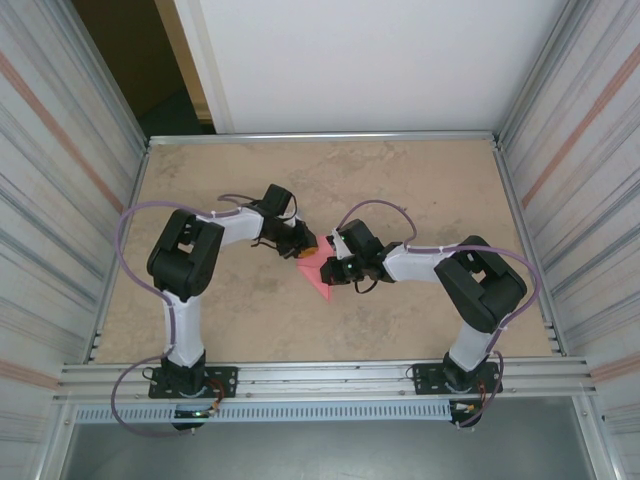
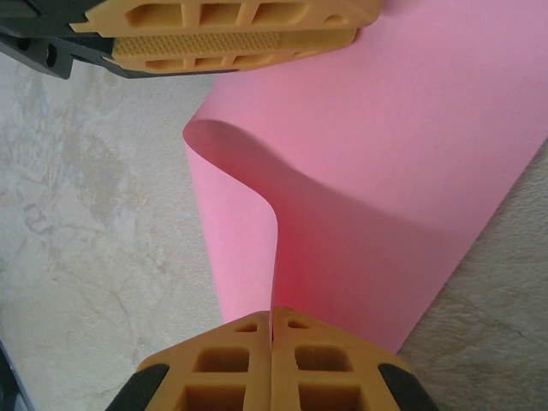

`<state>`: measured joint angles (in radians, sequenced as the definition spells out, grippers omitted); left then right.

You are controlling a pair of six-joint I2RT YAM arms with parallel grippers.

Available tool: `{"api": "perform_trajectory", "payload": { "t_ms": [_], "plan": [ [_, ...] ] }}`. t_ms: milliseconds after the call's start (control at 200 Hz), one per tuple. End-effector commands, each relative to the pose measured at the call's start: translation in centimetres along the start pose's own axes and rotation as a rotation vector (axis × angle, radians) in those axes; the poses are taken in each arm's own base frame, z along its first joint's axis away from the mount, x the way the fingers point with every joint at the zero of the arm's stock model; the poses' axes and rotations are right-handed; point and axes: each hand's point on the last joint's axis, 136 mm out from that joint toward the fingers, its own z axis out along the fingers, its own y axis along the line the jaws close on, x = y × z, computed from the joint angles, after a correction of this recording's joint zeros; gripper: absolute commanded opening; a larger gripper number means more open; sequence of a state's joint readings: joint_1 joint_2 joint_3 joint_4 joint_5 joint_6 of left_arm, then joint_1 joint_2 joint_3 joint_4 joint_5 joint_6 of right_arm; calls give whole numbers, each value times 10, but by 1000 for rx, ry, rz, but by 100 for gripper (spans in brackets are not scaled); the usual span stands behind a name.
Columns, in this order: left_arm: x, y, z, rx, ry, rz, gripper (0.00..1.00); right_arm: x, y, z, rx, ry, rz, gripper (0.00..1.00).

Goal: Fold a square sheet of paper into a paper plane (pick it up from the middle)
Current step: Third fold the triangle at the center of the table.

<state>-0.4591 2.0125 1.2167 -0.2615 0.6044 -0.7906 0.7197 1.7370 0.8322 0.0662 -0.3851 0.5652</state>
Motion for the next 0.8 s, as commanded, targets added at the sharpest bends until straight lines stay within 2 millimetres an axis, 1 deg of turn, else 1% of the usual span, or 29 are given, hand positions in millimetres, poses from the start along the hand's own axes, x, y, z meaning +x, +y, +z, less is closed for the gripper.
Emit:
{"api": "perform_trajectory", "payload": {
  "t_ms": [0, 185, 471, 797],
  "plan": [
    [4, 11, 5, -51, 30, 4, 18, 2, -7, 4, 36, 17, -2, 0],
    [8, 18, 8, -77, 52, 7, 16, 3, -13, 5, 66, 18, 6, 0],
    [12, 26, 13, -110, 85, 16, 15, -1, -12, 4, 71, 8, 13, 0],
    [16, 23, 14, -102, 107, 25, 15, -1, -15, 6, 93, 20, 21, 1]
  ]
}}
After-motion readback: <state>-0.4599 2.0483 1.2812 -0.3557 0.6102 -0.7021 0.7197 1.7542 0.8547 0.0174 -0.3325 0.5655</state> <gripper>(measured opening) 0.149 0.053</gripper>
